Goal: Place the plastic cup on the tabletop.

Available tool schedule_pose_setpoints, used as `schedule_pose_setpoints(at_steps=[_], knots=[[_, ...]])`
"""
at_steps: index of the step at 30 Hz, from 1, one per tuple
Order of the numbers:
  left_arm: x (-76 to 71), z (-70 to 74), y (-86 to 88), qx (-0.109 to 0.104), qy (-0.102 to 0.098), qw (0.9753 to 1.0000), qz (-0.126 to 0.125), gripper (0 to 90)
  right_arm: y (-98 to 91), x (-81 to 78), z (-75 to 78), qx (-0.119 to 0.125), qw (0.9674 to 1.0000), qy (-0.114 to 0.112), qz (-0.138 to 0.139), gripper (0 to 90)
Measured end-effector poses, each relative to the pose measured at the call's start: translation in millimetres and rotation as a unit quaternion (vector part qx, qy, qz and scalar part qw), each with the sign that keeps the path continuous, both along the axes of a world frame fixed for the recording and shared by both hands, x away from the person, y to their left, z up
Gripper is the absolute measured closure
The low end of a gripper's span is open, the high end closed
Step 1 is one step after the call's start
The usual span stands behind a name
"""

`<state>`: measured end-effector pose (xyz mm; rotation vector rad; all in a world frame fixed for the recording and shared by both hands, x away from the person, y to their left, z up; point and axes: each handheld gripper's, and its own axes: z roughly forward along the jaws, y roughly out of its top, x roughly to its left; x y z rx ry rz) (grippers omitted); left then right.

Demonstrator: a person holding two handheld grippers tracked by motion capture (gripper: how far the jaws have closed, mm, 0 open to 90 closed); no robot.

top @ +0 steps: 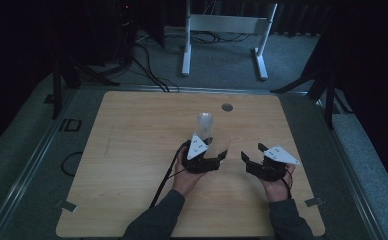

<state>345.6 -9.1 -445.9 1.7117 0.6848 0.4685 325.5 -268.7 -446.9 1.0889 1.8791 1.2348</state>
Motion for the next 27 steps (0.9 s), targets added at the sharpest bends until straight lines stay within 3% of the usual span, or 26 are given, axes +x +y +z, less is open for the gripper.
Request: schedule_pose_setpoints(at_steps=[27], knots=[[-0.3,-13.9,4.9,0.007,0.01,0.9999,0.008,30.6,0.2,0.0,-0.5,-0.003,1.0,0.0,0.001,26.7]])
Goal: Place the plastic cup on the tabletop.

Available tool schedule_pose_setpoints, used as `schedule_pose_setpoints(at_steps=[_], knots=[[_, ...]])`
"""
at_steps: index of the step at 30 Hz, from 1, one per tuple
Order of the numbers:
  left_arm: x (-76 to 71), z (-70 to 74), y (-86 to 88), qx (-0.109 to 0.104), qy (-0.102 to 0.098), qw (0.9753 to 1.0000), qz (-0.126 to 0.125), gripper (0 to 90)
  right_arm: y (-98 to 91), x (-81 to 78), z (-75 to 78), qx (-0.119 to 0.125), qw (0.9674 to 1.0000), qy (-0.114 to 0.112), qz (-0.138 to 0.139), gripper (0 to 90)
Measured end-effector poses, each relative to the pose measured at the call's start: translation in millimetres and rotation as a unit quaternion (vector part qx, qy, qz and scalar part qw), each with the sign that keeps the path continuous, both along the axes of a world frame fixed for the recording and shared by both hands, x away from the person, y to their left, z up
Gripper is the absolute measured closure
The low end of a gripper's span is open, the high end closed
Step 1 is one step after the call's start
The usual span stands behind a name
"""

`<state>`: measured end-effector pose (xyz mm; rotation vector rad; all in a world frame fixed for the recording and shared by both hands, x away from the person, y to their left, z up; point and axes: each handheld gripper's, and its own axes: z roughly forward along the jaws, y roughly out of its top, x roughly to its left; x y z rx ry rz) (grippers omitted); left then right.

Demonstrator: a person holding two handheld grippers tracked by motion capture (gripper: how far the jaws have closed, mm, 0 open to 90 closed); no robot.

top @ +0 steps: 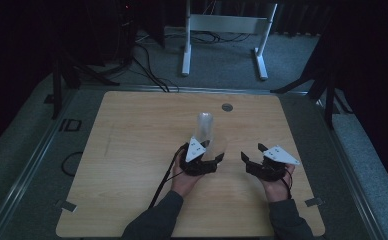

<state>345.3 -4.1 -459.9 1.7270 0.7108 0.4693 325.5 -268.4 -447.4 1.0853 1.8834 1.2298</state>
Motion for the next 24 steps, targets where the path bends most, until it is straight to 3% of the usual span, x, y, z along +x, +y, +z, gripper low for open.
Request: schedule_pose_setpoints(at_steps=[24], knots=[[-0.9,-7.6,0.0,0.005,0.003,1.0,0.0,30.6,-0.1,0.1,-0.3,0.0,1.0,0.0,0.0,26.7]])
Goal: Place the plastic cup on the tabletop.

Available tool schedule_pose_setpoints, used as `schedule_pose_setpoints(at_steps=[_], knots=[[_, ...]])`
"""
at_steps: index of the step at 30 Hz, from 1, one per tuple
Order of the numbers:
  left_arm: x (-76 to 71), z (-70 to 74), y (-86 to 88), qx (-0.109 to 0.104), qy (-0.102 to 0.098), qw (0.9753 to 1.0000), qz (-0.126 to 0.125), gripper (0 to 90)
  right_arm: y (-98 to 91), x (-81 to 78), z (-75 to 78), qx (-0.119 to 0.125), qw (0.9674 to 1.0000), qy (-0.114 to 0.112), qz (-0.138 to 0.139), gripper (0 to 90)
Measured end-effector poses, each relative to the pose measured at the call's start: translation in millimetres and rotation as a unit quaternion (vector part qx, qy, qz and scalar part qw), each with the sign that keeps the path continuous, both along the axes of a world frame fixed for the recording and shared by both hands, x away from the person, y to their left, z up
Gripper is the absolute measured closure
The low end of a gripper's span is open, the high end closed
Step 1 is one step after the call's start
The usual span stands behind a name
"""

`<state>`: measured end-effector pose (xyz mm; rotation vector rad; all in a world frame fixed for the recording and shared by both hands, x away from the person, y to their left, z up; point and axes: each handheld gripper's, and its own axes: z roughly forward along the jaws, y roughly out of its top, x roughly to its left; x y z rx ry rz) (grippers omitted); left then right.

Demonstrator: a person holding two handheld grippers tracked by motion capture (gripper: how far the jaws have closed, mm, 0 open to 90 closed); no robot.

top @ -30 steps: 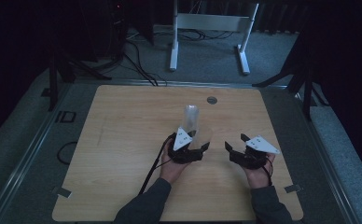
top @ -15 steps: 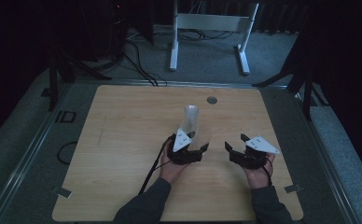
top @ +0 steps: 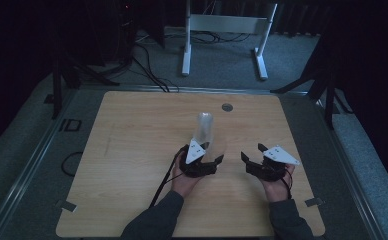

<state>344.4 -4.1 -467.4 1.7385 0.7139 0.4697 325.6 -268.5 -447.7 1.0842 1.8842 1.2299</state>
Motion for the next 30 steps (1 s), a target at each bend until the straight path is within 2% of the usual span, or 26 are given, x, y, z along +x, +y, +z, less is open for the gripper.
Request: schedule_pose_setpoints(at_steps=[30], knots=[[-3.0,-9.0,-0.8,0.017,-0.007,0.9998,0.001,30.5,-0.7,0.1,-0.3,-0.001,1.0,0.001,0.0,26.7]])
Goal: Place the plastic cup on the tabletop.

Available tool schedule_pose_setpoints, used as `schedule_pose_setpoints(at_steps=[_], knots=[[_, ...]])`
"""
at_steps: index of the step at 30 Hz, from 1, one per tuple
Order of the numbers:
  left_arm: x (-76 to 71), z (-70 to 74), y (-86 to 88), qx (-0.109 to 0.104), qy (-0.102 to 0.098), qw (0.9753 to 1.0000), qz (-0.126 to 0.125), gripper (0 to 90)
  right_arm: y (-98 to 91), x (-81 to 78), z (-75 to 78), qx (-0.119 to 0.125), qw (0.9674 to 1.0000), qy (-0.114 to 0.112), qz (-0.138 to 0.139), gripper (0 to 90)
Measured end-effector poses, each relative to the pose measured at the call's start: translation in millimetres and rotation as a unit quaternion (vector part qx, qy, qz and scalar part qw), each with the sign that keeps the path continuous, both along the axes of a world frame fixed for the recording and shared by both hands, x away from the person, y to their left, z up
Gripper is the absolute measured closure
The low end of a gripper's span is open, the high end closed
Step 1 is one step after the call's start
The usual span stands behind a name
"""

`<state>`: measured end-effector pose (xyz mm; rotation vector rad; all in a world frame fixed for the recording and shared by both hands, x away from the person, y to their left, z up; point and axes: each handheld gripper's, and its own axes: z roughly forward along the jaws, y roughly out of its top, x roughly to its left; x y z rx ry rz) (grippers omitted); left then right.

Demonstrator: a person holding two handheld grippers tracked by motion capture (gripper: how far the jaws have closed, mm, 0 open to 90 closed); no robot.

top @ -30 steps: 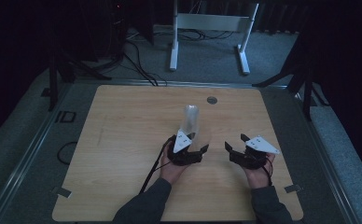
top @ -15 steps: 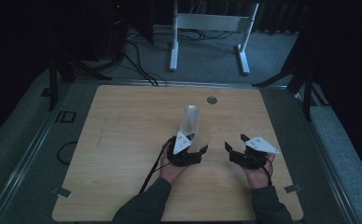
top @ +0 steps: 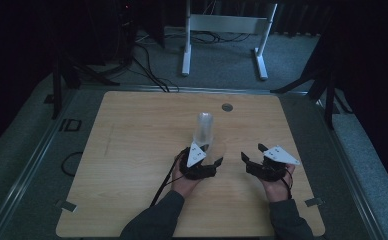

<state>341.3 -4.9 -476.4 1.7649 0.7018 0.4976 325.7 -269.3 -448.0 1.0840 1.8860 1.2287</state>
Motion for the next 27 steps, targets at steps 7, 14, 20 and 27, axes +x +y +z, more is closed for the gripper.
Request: schedule_pose_setpoints(at_steps=[7,14,20,27], knots=[[-1.0,-1.5,-0.7,0.005,-0.003,1.0,0.0,30.4,0.2,-0.1,-0.3,-0.001,1.0,0.0,0.0,26.7],[-2.1,-5.0,-1.3,0.009,-0.002,1.0,0.0,30.4,0.0,-0.3,-0.5,-0.001,1.0,0.001,0.0,26.6],[-2.5,-8.1,-1.3,0.009,0.001,1.0,0.0,30.4,-0.1,-0.3,-0.6,-0.001,1.0,0.001,0.0,26.7],[-2.9,-11.0,-1.1,0.015,0.002,0.9999,0.0,30.3,0.6,-0.4,-0.7,-0.002,1.0,0.001,0.002,26.6]])
